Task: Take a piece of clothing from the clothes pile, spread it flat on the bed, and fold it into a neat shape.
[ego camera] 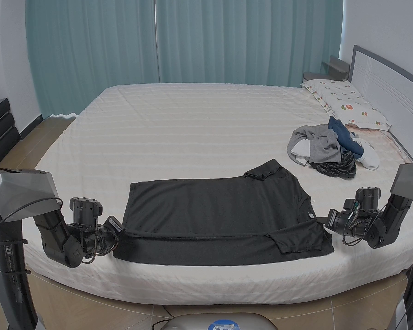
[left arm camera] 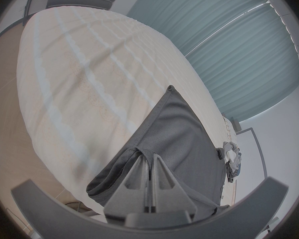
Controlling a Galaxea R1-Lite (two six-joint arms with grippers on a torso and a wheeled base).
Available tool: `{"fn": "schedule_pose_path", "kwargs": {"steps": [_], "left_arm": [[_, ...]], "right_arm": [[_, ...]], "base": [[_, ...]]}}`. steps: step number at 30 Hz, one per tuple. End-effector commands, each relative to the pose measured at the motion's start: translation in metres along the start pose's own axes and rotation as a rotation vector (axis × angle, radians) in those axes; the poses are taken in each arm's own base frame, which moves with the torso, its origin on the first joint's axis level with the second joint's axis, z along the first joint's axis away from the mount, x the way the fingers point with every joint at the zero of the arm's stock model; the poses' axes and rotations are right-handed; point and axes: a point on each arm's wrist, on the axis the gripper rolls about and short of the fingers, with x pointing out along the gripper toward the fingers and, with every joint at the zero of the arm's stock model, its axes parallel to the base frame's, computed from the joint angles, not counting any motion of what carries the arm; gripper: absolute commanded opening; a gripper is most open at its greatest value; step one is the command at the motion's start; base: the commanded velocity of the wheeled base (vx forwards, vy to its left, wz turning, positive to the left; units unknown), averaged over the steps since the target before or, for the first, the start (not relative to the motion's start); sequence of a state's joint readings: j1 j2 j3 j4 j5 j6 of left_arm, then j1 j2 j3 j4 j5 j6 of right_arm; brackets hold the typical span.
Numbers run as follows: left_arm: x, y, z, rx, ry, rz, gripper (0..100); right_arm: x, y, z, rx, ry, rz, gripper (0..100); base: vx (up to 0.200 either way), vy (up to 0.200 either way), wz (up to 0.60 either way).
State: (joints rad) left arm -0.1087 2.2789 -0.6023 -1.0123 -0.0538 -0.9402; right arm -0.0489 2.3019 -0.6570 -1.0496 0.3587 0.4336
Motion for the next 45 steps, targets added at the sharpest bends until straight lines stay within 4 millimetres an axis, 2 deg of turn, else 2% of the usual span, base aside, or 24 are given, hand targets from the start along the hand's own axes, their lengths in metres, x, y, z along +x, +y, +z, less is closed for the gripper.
{"fn": "schedule_pose_path", "kwargs": {"steps": [1, 2, 3, 4, 5, 14, 16, 19, 22, 28, 33, 38, 45], "left_arm": [[0.0, 0.0, 0.0, 0.0, 0.0, 0.0, 0], [0.0, -0.001, -0.001, 0.002, 0.002, -0.001, 0], [0.001, 0.0, -0.001, 0.002, 0.003, 0.0, 0], [0.0, -0.001, -0.001, 0.002, 0.002, -0.001, 0], [0.0, -0.001, -0.001, 0.002, 0.002, -0.001, 100], [-0.001, -0.002, 0.003, -0.067, -0.011, -0.017, 100], [-0.004, -0.005, 0.006, -0.086, -0.019, -0.028, 100], [-0.013, -0.01, 0.01, -0.088, -0.034, -0.046, 100], [-0.03, -0.011, 0.017, -0.099, -0.054, -0.066, 100], [-0.045, -0.005, 0.03, -0.128, -0.072, -0.079, 100], [-0.046, 0.003, 0.026, -0.165, 0.027, -0.106, 100], [-0.047, 0.007, 0.026, -0.176, 0.053, -0.109, 100], [-0.045, 0.008, 0.025, -0.176, 0.057, -0.105, 100]], "right_arm": [[0.002, -0.003, -0.004, 0.005, 0.014, -0.006, 0], [0.004, -0.005, -0.007, 0.009, 0.021, -0.01, 0], [0.004, -0.006, -0.007, 0.009, 0.019, -0.009, 100], [0.004, -0.006, -0.007, 0.01, 0.017, -0.007, 100], [0.004, -0.006, -0.007, 0.014, 0.013, -0.006, 100], [-0.01, -0.002, 0.003, 0.098, -0.07, 0.017, 100], [-0.028, 0.0, 0.008, 0.121, -0.103, 0.019, 100], [-0.039, 0.005, 0.012, 0.141, -0.12, 0.026, 100], [-0.058, 0.011, 0.016, 0.198, -0.145, 0.032, 100], [-0.075, 0.014, -0.001, 0.301, -0.097, 0.027, 100], [-0.077, 0.013, -0.008, 0.454, -0.065, 0.036, 100], [-0.075, 0.018, -0.022, 0.451, -0.002, 0.043, 100], [-0.067, 0.014, -0.032, 0.465, 0.044, 0.023, 100]], "base": [[0.0, 0.0, 0.0], [0.0, 0.0, 0.0], [0.0, 0.0, 0.0], [0.0, 0.0, 0.0], [0.0, 0.0, 0.0], [0.0, 0.0, 0.0], [0.0, 0.0, 0.0], [0.0, 0.0, 0.0], [0.0, 0.0, 0.0], [0.0, 0.0, 0.0], [0.0, 0.0, 0.0], [0.08, 0.0, 0.0], [0.086, 0.0, 0.0]]}}
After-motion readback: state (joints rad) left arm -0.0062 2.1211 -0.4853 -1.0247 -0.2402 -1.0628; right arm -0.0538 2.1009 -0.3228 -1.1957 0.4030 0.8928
